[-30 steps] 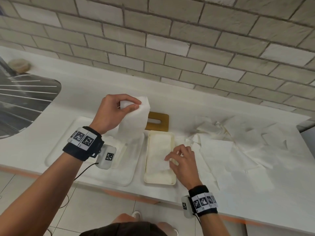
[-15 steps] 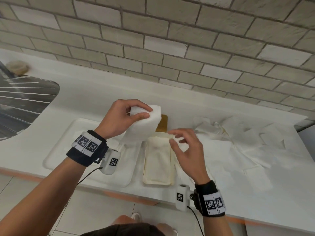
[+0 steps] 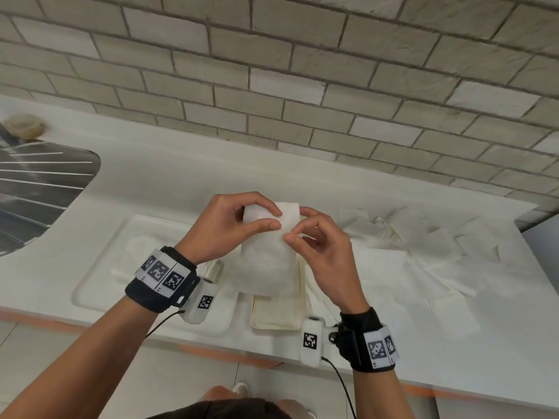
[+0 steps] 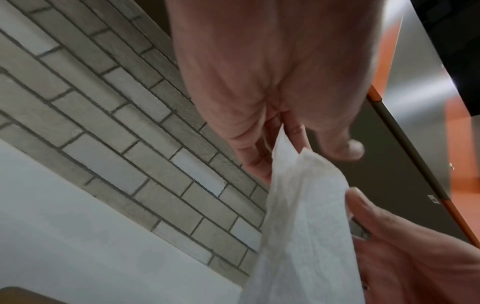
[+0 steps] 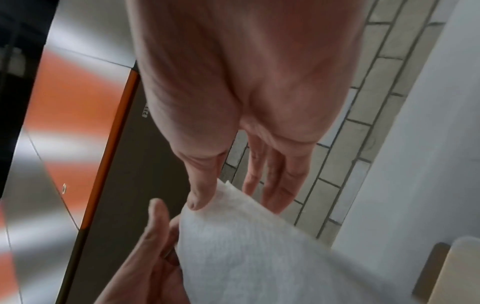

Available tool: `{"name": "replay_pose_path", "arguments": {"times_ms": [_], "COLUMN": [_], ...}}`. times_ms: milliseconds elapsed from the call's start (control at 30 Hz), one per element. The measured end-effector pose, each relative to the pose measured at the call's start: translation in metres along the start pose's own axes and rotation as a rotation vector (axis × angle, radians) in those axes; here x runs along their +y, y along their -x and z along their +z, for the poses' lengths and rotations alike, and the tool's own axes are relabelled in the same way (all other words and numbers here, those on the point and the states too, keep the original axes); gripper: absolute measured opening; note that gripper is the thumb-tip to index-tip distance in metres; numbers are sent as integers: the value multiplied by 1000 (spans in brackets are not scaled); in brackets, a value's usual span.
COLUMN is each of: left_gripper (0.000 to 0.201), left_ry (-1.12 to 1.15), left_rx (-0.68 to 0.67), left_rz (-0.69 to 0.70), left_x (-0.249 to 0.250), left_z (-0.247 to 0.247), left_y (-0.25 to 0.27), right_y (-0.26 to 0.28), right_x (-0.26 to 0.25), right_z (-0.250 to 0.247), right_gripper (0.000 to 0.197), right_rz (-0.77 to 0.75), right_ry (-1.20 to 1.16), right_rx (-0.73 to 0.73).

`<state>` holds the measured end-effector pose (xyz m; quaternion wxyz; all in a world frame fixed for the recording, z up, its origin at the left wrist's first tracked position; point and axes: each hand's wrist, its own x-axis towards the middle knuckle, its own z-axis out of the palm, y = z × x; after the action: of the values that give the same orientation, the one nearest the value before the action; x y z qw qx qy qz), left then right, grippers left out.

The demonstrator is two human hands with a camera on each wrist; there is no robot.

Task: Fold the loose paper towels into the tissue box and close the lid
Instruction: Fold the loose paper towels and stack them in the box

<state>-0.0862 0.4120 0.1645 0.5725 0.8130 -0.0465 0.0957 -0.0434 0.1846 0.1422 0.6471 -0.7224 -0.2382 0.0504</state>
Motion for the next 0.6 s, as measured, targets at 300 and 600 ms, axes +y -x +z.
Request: {"name": "replay_pose_path", "arguments": {"times_ms": [300, 600], "left_gripper": [17, 19], "left_ry": [-40, 112], "left_rx": [-6, 278], "left_rz": [43, -74], "left_x": [2, -4], "left_z": [20, 51], "left_y": [0, -17], "right_y": [-3, 42], "right_x": [-14, 23], "right_z": [0, 29], "right_gripper": [16, 42], "right_rz": [62, 168], "right_ry": [-40, -134], "right_rx": [74, 145]}}
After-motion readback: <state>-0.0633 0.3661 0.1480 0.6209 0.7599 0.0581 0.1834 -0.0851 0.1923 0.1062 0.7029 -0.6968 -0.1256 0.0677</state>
